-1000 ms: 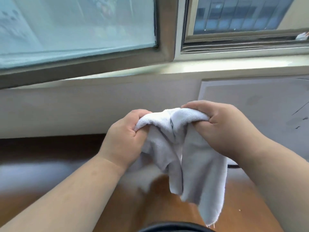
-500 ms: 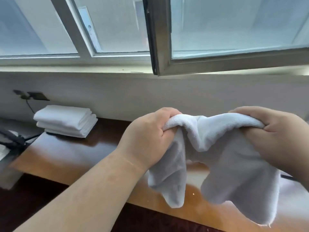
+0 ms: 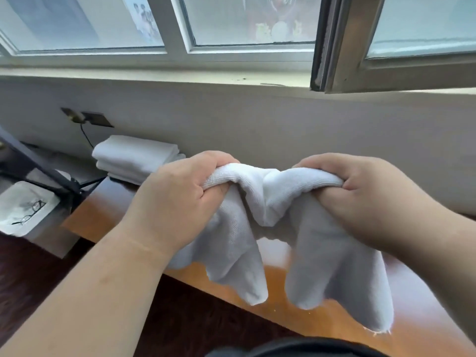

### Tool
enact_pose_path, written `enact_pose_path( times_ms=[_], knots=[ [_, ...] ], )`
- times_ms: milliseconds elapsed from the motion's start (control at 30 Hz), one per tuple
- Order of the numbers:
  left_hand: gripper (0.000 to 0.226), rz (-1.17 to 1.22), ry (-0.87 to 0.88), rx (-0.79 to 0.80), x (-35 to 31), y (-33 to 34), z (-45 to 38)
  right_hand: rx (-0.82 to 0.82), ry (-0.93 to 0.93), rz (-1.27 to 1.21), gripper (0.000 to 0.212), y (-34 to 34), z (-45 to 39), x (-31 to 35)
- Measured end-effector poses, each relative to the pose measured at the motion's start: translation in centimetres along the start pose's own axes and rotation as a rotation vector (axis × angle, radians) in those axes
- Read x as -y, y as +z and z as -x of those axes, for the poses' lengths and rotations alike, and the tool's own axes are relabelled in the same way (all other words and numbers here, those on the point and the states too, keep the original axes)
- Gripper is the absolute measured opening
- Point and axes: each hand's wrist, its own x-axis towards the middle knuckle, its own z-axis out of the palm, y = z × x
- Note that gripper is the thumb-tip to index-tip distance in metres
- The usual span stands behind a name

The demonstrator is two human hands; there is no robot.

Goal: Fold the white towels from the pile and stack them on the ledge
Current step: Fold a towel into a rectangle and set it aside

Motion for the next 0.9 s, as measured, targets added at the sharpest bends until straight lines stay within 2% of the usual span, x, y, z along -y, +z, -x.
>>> enact_pose_path(
  times_ms=[133,267,433,533,633,800,900],
  knots=[
    [0.022,0.018,0.009,0.007,3.9,-2.1,-0.8,0.03,0.046,-0.012,0.05,1.1,-2.1,2.3],
    [0.024,0.029,0.031,0.09,8.6,-4.3,-2.5,-0.033,0.105,-0.008,0.048,3.3,-3.7,4.2],
    [0.027,-0.046,0.041,0.321,15.4,-5.6,-5.4,-0.026,0.226,0.014,0.047,8.1,-5.3,6.8],
    [0.023,-0.084,0.093,0.502,17.8,-6.0,-6.7,0.057,0.317,0.005,0.039,10.5,-6.1,7.7],
    [0.019,-0.113,0.054,0.657,19.8,-5.8,-8.7,0.103,0.427,0.039,0.029,11.9,-8.1,7.3],
    [0.022,-0.375,0.07,0.79,24.2,1.0,-14.9,0.111,0.53,0.204,0.016,15.2,-14.7,2.4],
    [0.024,-0.502,0.082,0.832,27.5,8.0,-17.7,0.12,0.575,0.27,0.027,18.4,-18.1,-1.6]
  ],
)
